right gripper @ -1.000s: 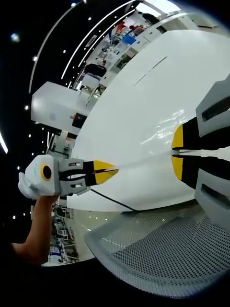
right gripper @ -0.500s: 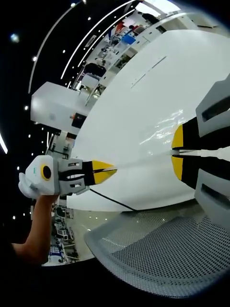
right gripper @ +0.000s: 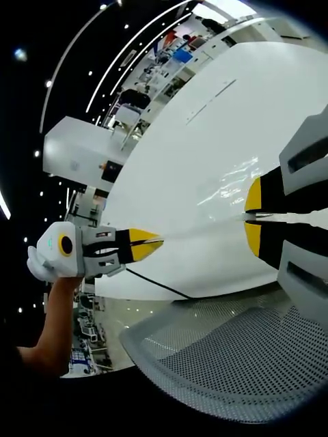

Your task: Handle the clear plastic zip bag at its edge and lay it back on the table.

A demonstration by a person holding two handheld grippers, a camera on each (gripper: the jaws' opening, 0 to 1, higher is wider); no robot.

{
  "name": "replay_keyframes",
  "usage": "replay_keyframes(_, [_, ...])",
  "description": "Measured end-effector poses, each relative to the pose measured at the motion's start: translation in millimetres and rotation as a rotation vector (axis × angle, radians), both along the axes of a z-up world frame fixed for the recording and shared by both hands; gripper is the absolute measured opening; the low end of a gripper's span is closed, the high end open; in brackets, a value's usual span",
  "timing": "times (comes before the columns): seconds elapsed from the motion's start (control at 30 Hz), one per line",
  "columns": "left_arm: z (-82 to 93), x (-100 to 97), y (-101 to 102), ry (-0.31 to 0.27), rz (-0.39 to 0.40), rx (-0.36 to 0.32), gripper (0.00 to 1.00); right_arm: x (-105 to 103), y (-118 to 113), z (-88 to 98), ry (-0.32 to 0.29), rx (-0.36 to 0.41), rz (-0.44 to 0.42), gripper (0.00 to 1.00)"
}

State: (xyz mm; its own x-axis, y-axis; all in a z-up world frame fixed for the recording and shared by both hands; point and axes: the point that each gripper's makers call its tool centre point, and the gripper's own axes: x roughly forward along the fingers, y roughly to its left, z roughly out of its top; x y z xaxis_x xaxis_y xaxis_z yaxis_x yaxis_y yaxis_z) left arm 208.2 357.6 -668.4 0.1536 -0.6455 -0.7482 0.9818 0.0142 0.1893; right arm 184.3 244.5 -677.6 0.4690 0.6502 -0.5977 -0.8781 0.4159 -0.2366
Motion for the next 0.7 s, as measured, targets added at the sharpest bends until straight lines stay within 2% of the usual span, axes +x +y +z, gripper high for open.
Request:
replay_keyframes(0.47, [1.2, 2.6, 2.9, -0.004, 0.018, -0.006, 0.0, 0.6, -2.8, -0.6, 0.001, -0.001, -0.011, 0.0])
replay_keyframes(0.7, [2.5, 0.3, 1.3, -0.016, -0.014, -0.005, 0.0, -2.9, -4.2, -3.2, 0.032, -0.003, -0.019, 0.0])
